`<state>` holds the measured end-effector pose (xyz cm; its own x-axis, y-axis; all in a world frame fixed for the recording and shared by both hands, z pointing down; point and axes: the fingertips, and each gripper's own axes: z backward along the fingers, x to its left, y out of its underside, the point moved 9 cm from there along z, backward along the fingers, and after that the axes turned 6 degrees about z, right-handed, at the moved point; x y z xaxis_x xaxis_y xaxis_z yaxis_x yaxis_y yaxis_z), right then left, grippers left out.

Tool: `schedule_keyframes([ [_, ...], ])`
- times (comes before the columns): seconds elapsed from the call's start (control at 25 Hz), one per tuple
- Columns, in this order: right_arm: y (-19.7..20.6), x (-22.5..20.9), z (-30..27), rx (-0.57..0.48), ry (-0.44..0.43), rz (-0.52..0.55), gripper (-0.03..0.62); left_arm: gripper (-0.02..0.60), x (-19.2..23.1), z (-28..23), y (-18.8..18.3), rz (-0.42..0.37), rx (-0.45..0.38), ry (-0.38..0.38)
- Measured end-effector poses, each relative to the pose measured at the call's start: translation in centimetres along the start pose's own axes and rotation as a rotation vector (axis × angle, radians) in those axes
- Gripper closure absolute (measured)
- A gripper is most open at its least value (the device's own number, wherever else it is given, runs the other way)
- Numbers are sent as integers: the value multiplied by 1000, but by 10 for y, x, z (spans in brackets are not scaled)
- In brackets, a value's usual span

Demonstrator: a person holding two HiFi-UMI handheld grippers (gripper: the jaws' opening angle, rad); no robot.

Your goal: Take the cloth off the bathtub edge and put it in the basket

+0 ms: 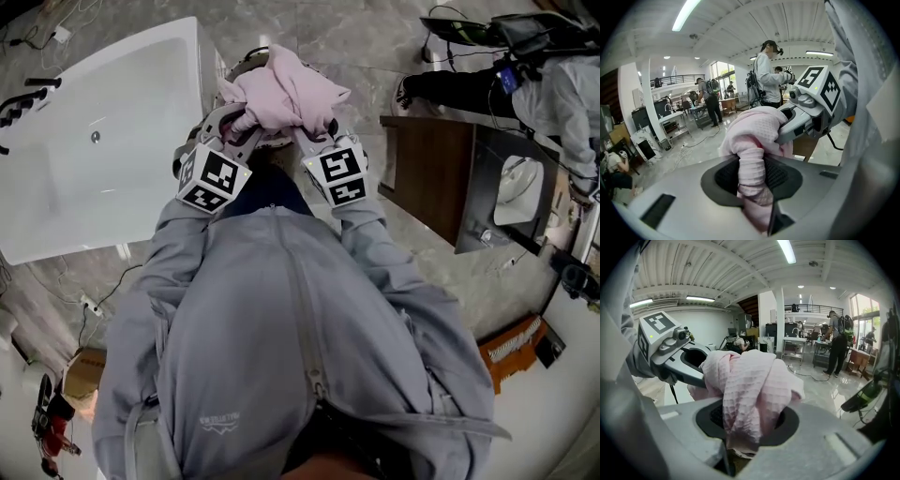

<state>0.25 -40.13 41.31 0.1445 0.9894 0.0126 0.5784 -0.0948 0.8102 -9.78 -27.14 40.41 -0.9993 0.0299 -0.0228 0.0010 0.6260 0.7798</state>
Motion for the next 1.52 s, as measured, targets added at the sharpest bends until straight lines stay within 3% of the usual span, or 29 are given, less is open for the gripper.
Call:
schedule_keyframes([
  [0.44,56,-17,-66,84,-66,-61,468,463,21,-59,54,40,78,36],
  [0.72,88,-25,-99,188,-115,-88,468,462,32,-92,86,83,141,79],
  [0.92,107,-29,-121,266,-166,-89,459,454,36,-110,102,141,206,83],
  [1.16,118,-31,-135,359,-197,-104,445,440,35,-119,115,159,277,81],
  [1.24,121,-31,-139,386,-193,-108,426,428,37,-121,118,156,296,76],
  [1.4,124,-34,-143,401,-162,-148,322,409,45,-121,120,176,302,74],
  [1.52,123,-38,-144,400,-150,-142,262,319,48,-125,121,181,336,90],
])
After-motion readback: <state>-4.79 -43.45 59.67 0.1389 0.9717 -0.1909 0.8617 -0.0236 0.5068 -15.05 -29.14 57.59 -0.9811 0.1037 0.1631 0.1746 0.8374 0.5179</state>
